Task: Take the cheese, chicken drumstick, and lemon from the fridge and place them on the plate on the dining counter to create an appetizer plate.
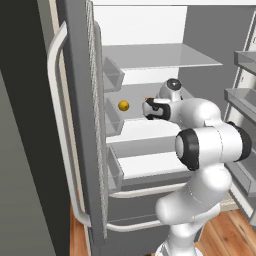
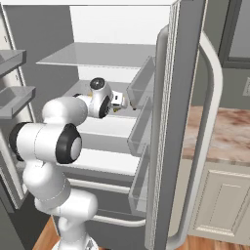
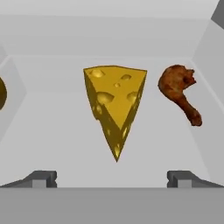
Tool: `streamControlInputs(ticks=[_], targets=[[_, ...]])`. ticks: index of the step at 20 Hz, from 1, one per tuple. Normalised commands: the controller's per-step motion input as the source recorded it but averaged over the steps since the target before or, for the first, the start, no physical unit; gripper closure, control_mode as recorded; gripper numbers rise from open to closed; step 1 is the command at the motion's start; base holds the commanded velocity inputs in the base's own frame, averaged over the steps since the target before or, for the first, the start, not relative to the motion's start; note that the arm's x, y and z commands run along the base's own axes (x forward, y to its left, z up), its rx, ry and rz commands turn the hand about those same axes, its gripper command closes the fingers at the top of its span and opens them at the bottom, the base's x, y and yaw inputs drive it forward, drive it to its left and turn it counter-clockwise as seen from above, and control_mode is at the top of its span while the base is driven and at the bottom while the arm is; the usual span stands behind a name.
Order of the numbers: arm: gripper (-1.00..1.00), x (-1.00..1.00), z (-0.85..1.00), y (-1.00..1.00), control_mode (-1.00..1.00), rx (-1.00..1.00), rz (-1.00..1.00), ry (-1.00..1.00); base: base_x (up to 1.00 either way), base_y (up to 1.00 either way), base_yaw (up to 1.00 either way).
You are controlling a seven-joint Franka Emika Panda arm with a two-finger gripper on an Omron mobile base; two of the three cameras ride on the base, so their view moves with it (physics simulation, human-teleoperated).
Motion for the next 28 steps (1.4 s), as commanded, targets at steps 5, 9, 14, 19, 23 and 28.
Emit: streamControlInputs(ticks=[5,9,14,19,23,28], targets=[[-1.00,0.24,-0.03,-0.13,-1.00,0.00,0.00,-0.05,0.00,0.00,0.00],[-1.00,0.27,-0.11,-0.08,-1.00,0.00,0.00,-0.06,0.00,0.00,0.00],[-1.00,0.23,-0.19,-0.01,-1.00,0.00,0.00,-0.04,0.00,0.00,0.00],[-1.00,0.20,-0.20,0.00,-1.00,0.00,0.00,-0.03,0.00,0.00,0.00],[-1.00,0.12,-0.21,0.00,-1.00,0.00,-0.01,0.00,0.00,0.00,0.00],[-1.00,0.10,-0.22,0.00,-1.00,0.00,0.00,0.00,0.00,0.00,0.00]])
